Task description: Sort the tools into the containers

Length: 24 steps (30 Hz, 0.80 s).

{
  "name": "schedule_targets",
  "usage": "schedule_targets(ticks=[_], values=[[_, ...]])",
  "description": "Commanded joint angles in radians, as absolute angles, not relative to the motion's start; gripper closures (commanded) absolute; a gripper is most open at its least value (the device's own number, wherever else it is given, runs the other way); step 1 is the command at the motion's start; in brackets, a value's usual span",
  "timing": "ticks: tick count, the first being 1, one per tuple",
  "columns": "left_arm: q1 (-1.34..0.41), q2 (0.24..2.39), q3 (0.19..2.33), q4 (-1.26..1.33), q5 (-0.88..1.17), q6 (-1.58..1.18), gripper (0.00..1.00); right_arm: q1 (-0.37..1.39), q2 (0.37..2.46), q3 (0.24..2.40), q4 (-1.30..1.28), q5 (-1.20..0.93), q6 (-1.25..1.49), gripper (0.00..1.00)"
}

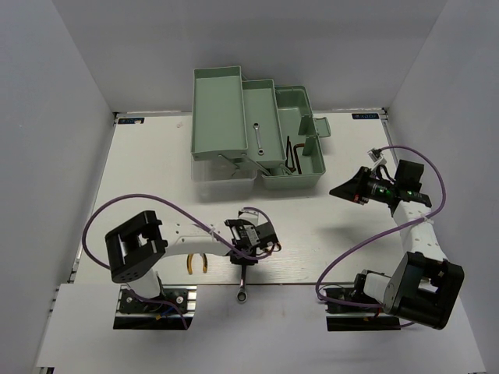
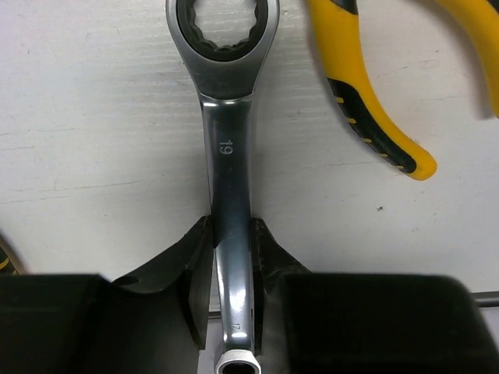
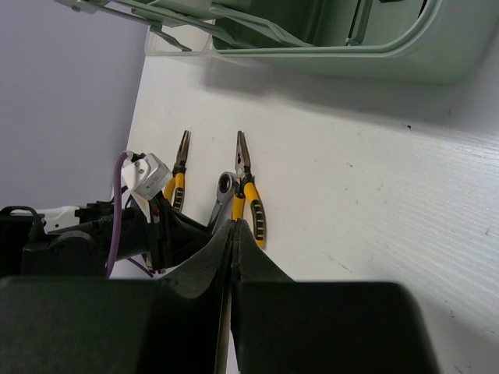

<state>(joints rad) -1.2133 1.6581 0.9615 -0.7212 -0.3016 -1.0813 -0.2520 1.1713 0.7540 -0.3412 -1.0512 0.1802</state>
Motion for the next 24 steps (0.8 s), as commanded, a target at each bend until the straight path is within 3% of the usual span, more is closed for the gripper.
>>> schedule_targets(ticks=[1, 5, 9, 12, 14, 15, 24], values=[[-1.218, 1.689, 0.897, -0.708, -0.265, -1.112, 1.0, -0.264, 1.15, 0.745, -0.339, -1.088, 0.186, 0.99], [-1.227, 1.591, 0.963, -0.808, -0.325, -1.112, 1.0, -0.268, 1.143, 0.744, -0.341, -1.091, 0.189, 0.97], [-1.238, 1.478, 1.051, -0.902, -0.386, -1.083, 1.0, -0.273, 1.138, 0.739, -0.336, -1.097, 0.19, 0.65], [-1.247, 1.431, 1.121, -0.925, -0.387, -1.037, 1.0, -0.278, 1.14, 0.739, -0.334, -1.1, 0.19, 0.63], [-1.247, 1.398, 1.158, -0.896, -0.387, -0.975, 1.0, -0.278, 1.138, 0.741, -0.334, -1.101, 0.181, 0.79], [-1.247, 1.387, 1.167, -0.875, -0.364, -0.95, 1.0, -0.281, 1.137, 0.741, -0.337, -1.092, 0.179, 0.99], [-1.204, 1.54, 1.511, -0.755, -0.403, -0.619, 1.0, -0.278, 1.075, 0.726, -0.365, -0.974, 0.086, 1.0]])
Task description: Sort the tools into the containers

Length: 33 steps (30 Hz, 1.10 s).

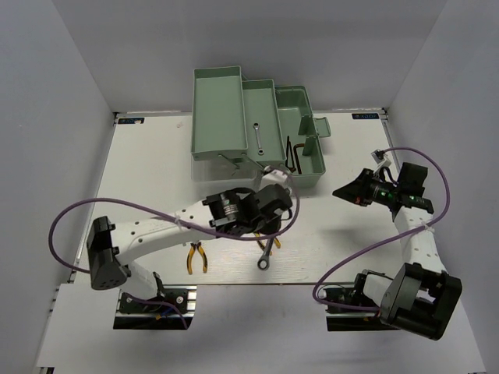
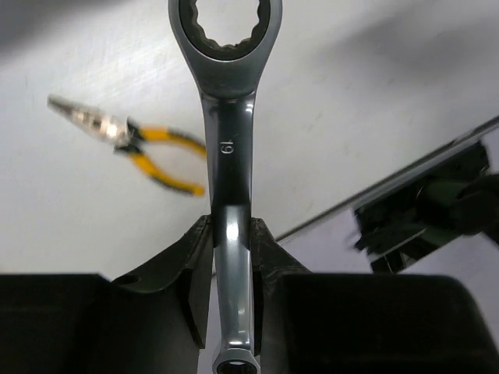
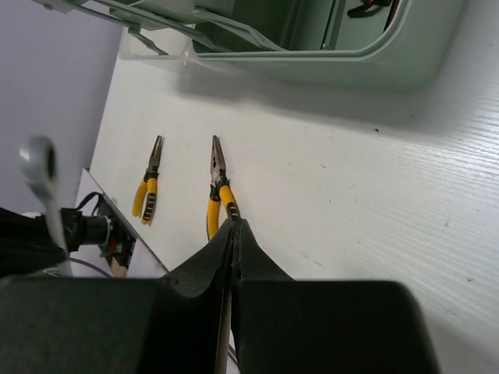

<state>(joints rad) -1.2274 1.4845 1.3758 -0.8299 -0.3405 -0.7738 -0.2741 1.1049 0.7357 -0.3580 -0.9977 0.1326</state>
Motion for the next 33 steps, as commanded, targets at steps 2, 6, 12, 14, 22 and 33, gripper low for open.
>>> schedule_targets(ticks=[2, 6, 12, 14, 22, 33], values=[[-1.163, 1.603, 1.662, -0.764, -0.448, -0.583, 1.0, -0.278, 1.071, 0.721, -0.362, -0.974, 0.084, 1.0], [-1.031, 1.773, 1.962, -0.788, -0.448, -0.505, 1.0, -0.279, 1.055, 0.722, -0.367, -0.98, 0.087, 1.0], [-0.815, 2.058, 2.366, -0.807, -0.331, -0.419, 1.0, -0.279, 1.019, 0.71, -0.368, -0.98, 0.081, 1.0], [-0.764, 2.1, 2.411, -0.764, -0.309, -0.396, 1.0, -0.282, 1.009, 0.706, -0.367, -0.982, 0.083, 1.0], [-0.664, 2.175, 2.406, -0.56, -0.285, -0.351, 1.0, -0.284, 1.014, 0.69, -0.362, -1.008, 0.086, 1.0], [-0.615, 2.234, 2.414, -0.569, -0.206, -0.342, 0.32, -0.272, 1.046, 0.687, -0.367, -1.101, 0.032, 0.39]])
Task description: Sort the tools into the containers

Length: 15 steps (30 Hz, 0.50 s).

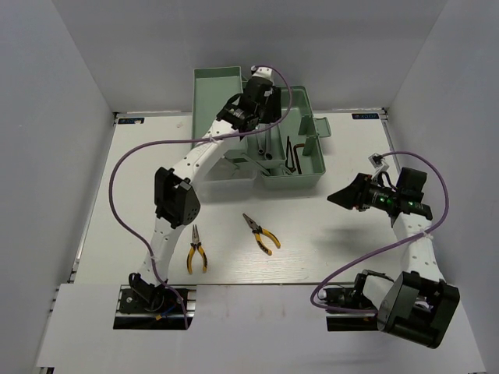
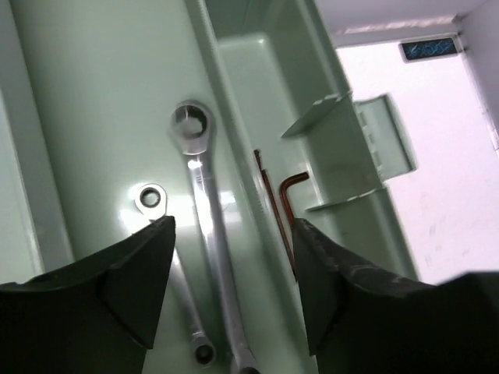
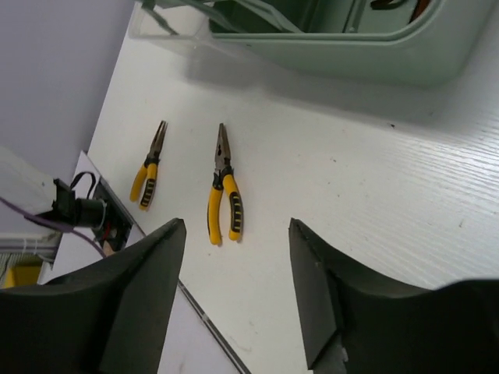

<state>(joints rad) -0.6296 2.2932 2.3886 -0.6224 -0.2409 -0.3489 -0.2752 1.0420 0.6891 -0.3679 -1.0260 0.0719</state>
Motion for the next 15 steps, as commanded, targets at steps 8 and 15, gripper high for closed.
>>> schedule_targets(ticks=[8, 15], values=[[-0.646, 2.034, 2.395, -0.54, -0.115, -0.296, 0.35, -0.172, 1.035, 0.675, -0.417, -1.241, -0.268, 0.6], [-0.667, 1.42, 1.705, -0.696, -0.131, -0.305, 1.0, 0.231, 1.195, 0.755, -0.595, -0.874, -0.693, 0.85]])
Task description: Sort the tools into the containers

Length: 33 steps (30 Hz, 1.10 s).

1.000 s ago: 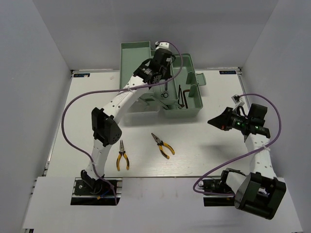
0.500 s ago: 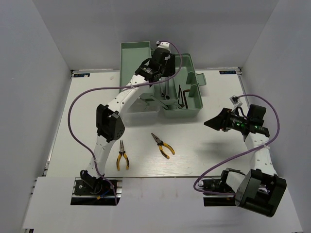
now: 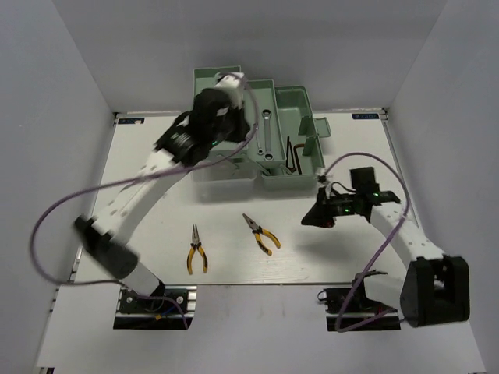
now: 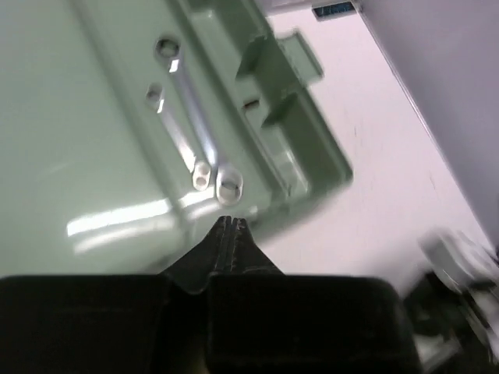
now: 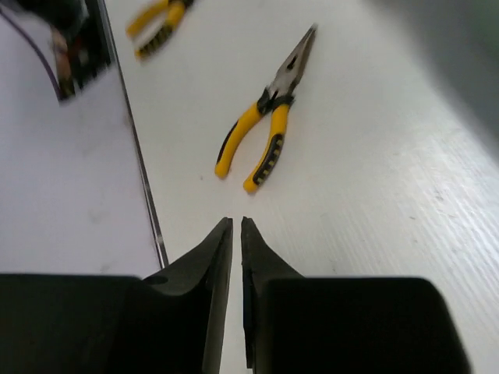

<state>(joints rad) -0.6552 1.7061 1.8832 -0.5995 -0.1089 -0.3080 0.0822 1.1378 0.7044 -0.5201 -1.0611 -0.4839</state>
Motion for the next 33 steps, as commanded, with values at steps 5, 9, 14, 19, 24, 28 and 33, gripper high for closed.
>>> schedule_targets(ticks=[5, 9, 14, 19, 24, 28, 33], values=[[-0.667, 1.189, 1.35, -1.085, -0.345, -0.435, 0.49, 0.536, 1.25, 0.762, -0.437, -0.597, -0.546, 0.6], [-0.667, 1.04, 1.064, -1.115, -0.299, -0.537, 0.32, 0.687, 1.397, 0.853, -0.404, -0.373, -0.457, 0.53], [-0.667, 0.942, 0.911, -1.104, -0.261, -0.604, 0.31, 0.81, 1.576, 0.98, -0.422, -0.247, -0.345, 0.47], [-0.667, 0.933, 0.864, -1.095, -0.252, -0.624, 0.3, 0.859, 1.65, 1.025, -0.39, -0.121, -0.322, 0.47], [-0.667, 0.923, 0.836, -1.071, -0.221, -0.624, 0.3, 0.873, 1.695, 1.011, -0.377, -0.1, -0.31, 0.49], [-0.667, 0.914, 0.827, -1.071, -0.221, -0.624, 0.3, 0.888, 1.723, 0.989, -0.36, -0.043, -0.313, 0.57], [-0.667, 0.894, 0.827, -1.062, -0.221, -0.624, 0.3, 0.891, 1.736, 0.973, -0.393, -0.086, -0.318, 0.88]])
